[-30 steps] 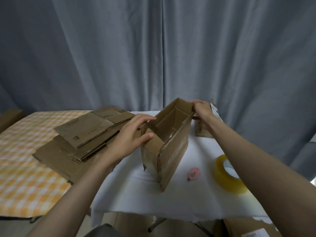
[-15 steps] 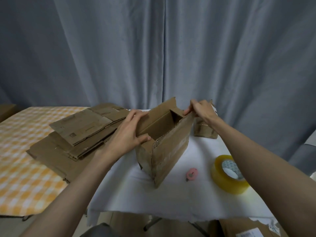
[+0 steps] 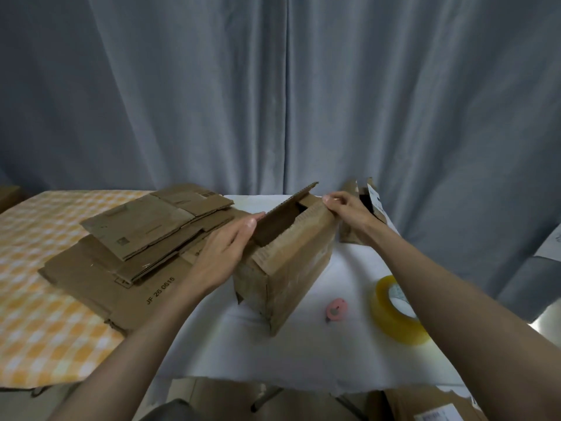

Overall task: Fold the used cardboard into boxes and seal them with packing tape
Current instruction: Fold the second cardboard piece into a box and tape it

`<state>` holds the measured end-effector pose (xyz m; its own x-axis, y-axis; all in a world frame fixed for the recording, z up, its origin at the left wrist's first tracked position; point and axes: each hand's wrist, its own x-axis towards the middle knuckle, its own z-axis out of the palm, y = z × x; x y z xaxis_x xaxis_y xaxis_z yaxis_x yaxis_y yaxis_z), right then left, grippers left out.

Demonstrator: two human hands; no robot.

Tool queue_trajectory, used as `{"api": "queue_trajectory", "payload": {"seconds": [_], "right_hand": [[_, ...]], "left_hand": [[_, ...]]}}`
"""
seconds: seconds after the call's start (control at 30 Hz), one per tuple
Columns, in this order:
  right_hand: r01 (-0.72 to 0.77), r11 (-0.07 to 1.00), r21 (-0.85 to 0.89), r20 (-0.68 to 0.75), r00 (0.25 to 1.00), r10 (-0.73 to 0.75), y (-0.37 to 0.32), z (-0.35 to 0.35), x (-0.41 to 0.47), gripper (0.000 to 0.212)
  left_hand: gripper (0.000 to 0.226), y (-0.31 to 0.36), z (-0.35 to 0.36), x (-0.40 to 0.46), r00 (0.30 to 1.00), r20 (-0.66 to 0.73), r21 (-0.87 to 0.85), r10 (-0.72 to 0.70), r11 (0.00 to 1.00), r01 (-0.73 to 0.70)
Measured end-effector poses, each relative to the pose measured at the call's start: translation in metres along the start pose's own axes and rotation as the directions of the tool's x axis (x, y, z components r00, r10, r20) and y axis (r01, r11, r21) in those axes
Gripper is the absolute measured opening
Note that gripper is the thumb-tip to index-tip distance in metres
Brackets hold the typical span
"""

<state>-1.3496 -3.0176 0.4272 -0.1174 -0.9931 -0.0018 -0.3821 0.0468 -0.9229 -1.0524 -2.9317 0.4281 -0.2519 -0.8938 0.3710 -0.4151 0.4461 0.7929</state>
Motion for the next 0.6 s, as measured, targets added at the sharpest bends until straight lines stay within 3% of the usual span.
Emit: {"api": "queue_trajectory", "payload": {"seconds": [0.07,0.17,0.27,0.37,0.5,0.6], "right_hand": [[0.006,1.0,-0.005,-0.005,1.0,-0.006,0.001,0.01,0.0,0.036],[0.032,0.999,0.024,-0.056,0.998,-0.031,-0.004,0.019,0.0,0.035],[0.052,0.999,0.001,-0.062,0.997,-0.052,-0.007,0.023,-0.004,0.043],[0.11,0.993,-0.049,-0.031,0.993,-0.112,-0.007,0.026,-0.008,0.042],[0.157,0.975,-0.157,-0.014,0.987,-0.161,-0.01,0.027,-0.014,0.036],[0.143,0.977,-0.158,-0.066,0.986,-0.155,-0.017,0.017,-0.018,0.035]], "left_hand": [[0.055,0.001,-0.002,-0.001,0.998,0.06,0.034,0.011,0.999,-0.013],[0.065,0.003,-0.003,-0.002,0.988,0.152,0.268,0.034,0.961,-0.074],[0.103,0.009,0.004,-0.006,0.977,0.192,0.483,-0.09,0.876,-0.014],[0.108,0.006,0.014,-0.008,0.972,0.2,0.649,-0.124,0.76,-0.036],[0.092,0.003,0.008,-0.001,0.967,0.218,0.604,-0.132,0.796,-0.028],[0.093,0.001,-0.008,0.013,0.962,0.238,0.581,-0.133,0.814,-0.031]]}}
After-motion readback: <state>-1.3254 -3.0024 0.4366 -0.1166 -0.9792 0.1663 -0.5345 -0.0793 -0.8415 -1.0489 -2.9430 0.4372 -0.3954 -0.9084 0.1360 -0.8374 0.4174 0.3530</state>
